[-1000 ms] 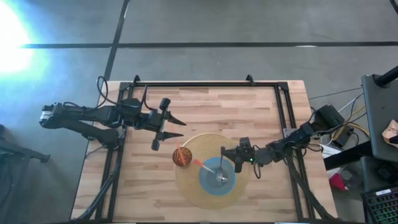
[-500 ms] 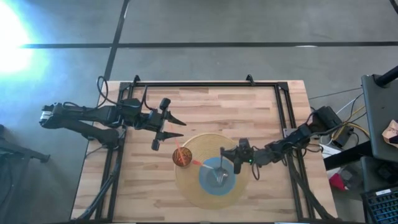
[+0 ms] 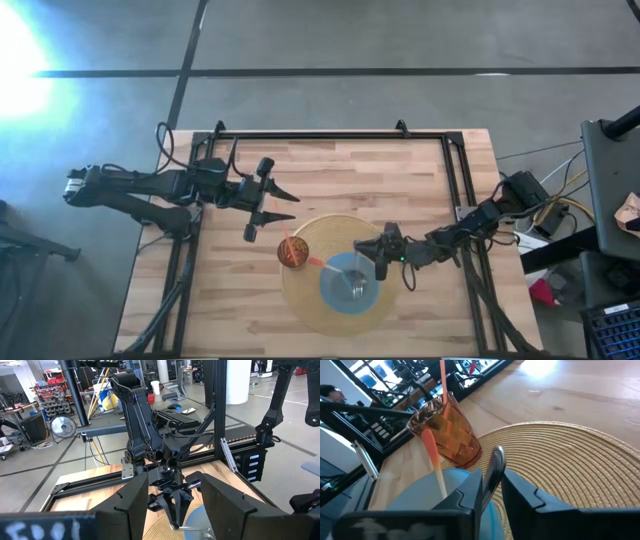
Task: Pick & Place Utensil
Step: Put the silver fork to the right of the orange spoon in the blue bowl on the brown mat
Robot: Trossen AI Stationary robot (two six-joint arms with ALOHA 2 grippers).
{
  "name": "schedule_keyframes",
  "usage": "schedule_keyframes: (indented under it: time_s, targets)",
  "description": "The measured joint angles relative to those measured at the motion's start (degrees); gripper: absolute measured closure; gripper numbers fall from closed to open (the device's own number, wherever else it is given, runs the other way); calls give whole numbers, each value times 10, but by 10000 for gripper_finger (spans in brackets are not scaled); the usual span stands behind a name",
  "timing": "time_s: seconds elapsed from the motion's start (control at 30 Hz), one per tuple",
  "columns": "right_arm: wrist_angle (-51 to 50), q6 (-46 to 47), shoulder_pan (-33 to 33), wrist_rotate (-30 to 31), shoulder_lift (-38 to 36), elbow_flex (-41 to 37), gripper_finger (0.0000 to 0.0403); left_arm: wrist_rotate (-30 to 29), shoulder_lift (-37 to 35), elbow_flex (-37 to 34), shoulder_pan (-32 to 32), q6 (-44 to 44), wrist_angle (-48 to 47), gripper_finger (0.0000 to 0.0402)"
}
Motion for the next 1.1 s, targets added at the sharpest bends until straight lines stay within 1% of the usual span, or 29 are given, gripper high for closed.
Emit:
schedule_keyframes:
  time_s: [0.2,0.47,0.83,1.1]
  targets:
    - [2,0,0,0,-1,0,313,0,0,0,0,0,0,225]
    - [2,-16,0,0,-6,0,300,0,0,0,0,-8,-1,225]
    - [2,-22,-3,-1,-55,-31,314,0,0,0,0,-11,-2,225]
    - [2,-36,-6,-1,-110,-60,325,0,-3,0,0,-11,-7,225]
